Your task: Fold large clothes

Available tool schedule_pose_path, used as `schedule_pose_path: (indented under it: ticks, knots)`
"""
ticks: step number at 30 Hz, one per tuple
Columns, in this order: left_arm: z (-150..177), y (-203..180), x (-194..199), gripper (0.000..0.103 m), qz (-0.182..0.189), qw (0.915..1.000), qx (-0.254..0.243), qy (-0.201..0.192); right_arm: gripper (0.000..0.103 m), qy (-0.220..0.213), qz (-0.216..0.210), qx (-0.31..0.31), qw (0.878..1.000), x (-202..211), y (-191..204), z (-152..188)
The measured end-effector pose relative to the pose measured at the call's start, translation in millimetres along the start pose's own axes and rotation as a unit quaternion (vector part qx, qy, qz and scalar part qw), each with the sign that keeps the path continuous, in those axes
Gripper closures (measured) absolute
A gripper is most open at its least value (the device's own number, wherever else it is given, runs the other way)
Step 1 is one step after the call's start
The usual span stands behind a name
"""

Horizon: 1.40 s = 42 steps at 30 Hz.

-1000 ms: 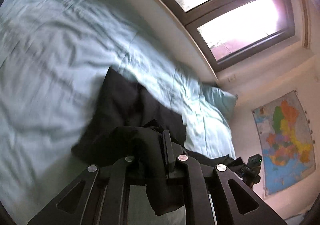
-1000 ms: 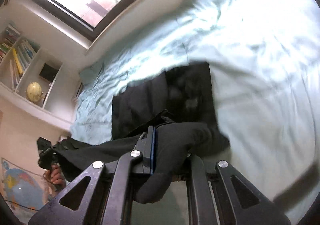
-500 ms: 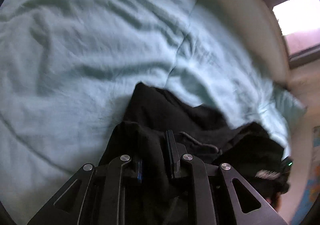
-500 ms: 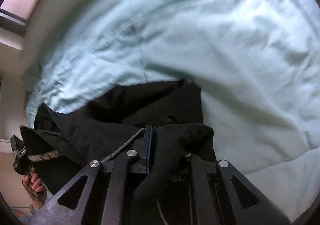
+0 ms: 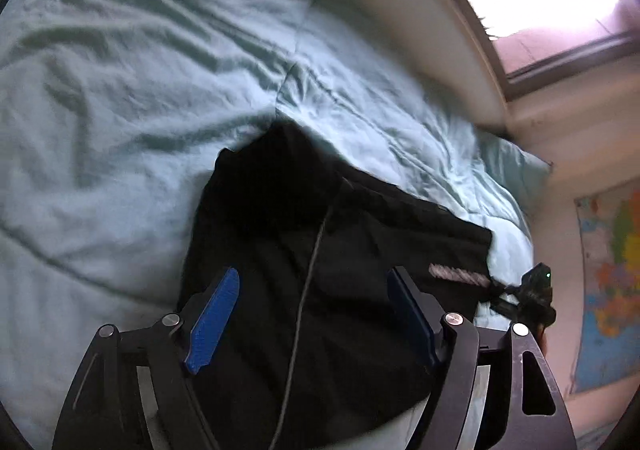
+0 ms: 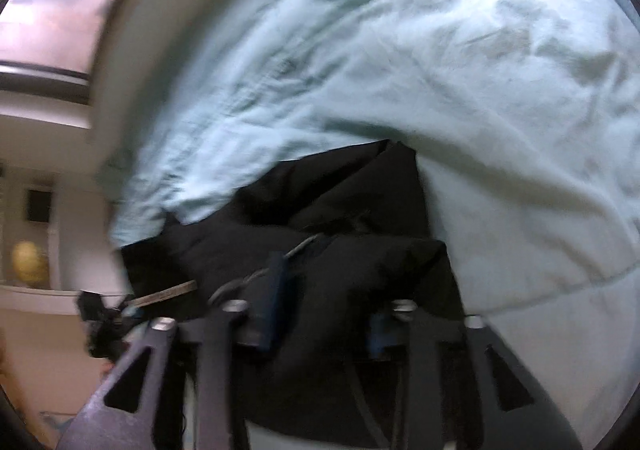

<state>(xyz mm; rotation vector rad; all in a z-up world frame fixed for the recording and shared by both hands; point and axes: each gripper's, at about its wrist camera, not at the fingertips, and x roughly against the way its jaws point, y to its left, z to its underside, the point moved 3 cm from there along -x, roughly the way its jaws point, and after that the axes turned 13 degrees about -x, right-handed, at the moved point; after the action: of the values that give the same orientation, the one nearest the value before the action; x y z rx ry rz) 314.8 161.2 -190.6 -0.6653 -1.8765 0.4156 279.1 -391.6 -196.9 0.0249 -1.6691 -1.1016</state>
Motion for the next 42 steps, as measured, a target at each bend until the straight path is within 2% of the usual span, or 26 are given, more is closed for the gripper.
schedule_pose_path:
  ticks: [2, 3, 6, 8, 11, 15, 20, 22, 23, 24, 25, 26, 27, 30, 33, 36, 38, 39, 42]
  knots:
    - [1, -6, 17, 0.025, -0.016, 0.9998, -0.014, -0.007, 0.024, -0.025, -0.004, 0.024, 0.999, 25, 7, 9]
    - [0, -8, 20, 0.025, -0.024, 0.9994, -0.022, -0.009, 0.022, -0.036, 0.004, 0.042, 0.998, 31, 12, 13]
    - [-10, -1, 15, 0.025, -0.073, 0.9966, -0.037, -0.006, 0.022, -0.064, 0.083, 0.108, 0.989, 27, 20, 13]
    - [-19, 8, 1, 0.025, -0.086, 0.9956, -0.038, -0.003, 0.022, -0.079, 0.139, 0.164, 0.973, 6, 28, 6]
    - [-33, 26, -33, 0.025, -0.098, 0.9948, -0.018, 0.019, 0.022, -0.084, 0.183, 0.227, 0.953, -23, 31, -10]
    - [-50, 47, -56, 0.025, -0.086, 0.996, 0.008, 0.024, 0.022, -0.067, 0.192, 0.252, 0.946, -57, 26, -33]
    - [-62, 56, -84, 0.025, -0.029, 0.9986, 0.026, 0.036, 0.022, -0.037, 0.167, 0.251, 0.953, -83, 16, -57]
    - [-65, 52, -94, 0.025, -0.024, 0.9991, 0.025, 0.024, 0.023, -0.022, 0.157, 0.238, 0.958, -93, 14, -60]
    - [-66, 48, -94, 0.037, -0.032, 0.9993, 0.017, 0.012, 0.042, -0.017, 0.148, 0.236, 0.96, -96, 13, -58]
    - [-66, 39, -92, 0.074, -0.061, 0.9981, -0.011, 0.001, 0.054, -0.017, 0.146, 0.238, 0.96, -99, 14, -56]
    - [-66, 34, -91, 0.087, -0.082, 0.9963, -0.027, 0.002, 0.062, -0.037, 0.159, 0.254, 0.953, -95, 17, -50]
    - [-64, 31, -87, 0.088, -0.107, 0.9937, -0.035, 0.0, 0.081, -0.053, 0.167, 0.27, 0.947, -91, 20, -43]
    - [-62, 26, -78, 0.09, -0.123, 0.9914, -0.042, -0.016, 0.087, -0.06, 0.169, 0.275, 0.945, -86, 23, -37]
    - [-64, 8, -43, 0.09, -0.148, 0.9853, -0.056, -0.063, 0.088, -0.135, 0.193, 0.288, 0.928, -50, 39, -22]
    - [-81, -8, -15, 0.09, -0.143, 0.9821, -0.067, -0.103, 0.089, -0.192, 0.205, 0.312, 0.908, -20, 69, -17]
    - [-106, -14, -13, 0.09, -0.161, 0.976, -0.077, -0.125, 0.089, -0.232, 0.242, 0.33, 0.883, -20, 95, -30]
    - [-119, 2, -37, 0.09, -0.181, 0.9749, -0.065, -0.112, 0.089, -0.228, 0.26, 0.318, 0.883, -43, 96, -47]
    - [-121, 14, -54, 0.09, -0.195, 0.9746, -0.059, -0.093, 0.089, -0.218, 0.27, 0.311, 0.885, -58, 92, -56]
    - [-112, 53, -108, 0.089, -0.21, 0.9769, -0.021, -0.029, 0.089, -0.159, 0.303, 0.28, 0.897, -117, 64, -81]
